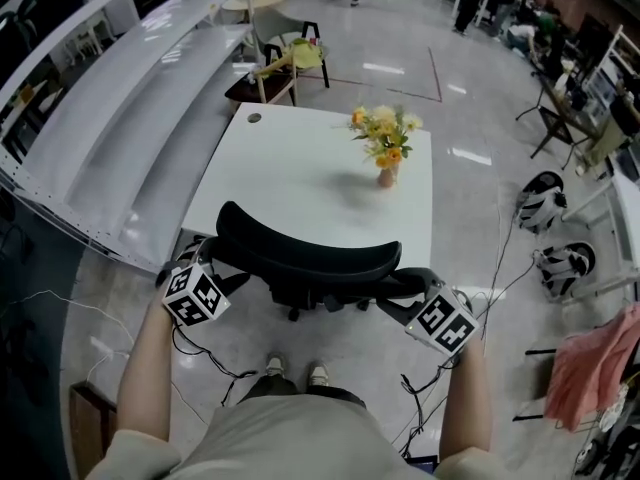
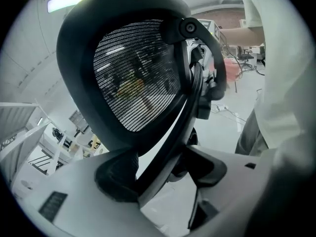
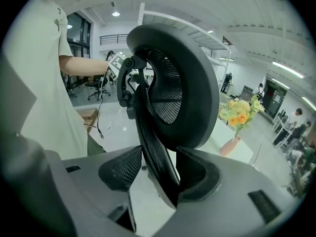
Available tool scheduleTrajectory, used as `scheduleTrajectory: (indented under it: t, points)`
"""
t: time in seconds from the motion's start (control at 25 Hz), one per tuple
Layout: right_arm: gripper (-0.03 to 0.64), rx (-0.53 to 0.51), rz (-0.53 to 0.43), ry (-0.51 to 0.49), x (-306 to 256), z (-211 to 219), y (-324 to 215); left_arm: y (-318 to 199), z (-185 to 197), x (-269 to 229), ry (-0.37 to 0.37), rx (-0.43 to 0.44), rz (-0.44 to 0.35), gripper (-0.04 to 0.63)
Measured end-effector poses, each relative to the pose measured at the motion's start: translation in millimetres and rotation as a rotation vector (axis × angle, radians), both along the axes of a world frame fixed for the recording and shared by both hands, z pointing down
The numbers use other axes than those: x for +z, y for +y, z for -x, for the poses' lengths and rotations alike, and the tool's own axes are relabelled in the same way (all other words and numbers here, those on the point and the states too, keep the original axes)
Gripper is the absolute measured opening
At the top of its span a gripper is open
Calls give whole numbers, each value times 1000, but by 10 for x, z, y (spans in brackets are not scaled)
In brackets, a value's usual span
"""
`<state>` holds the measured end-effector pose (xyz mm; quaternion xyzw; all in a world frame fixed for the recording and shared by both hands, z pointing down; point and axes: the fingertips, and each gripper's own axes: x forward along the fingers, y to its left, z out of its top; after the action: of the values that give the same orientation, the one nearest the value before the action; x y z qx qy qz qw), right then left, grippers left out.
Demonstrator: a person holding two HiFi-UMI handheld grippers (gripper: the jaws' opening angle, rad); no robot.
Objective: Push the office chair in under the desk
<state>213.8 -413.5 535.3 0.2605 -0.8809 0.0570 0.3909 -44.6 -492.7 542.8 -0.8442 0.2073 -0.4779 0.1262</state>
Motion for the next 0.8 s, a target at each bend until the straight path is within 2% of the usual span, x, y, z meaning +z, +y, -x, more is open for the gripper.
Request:
scheduleTrajectory:
  t: [0.32,0.48,0.56,0.8]
  points:
    - [235,58,5,22,27,22,11,-4,14,11,7,23,1,295]
    - [247,136,20,49,29,31,33,27,36,-4,6,31,-20,291]
    - [232,177,26,70,39,35,50,36,43,-3,0,36,-30,288]
    - [238,284,15,143,43,22,59,46,52,-11,-3,49,-21,278]
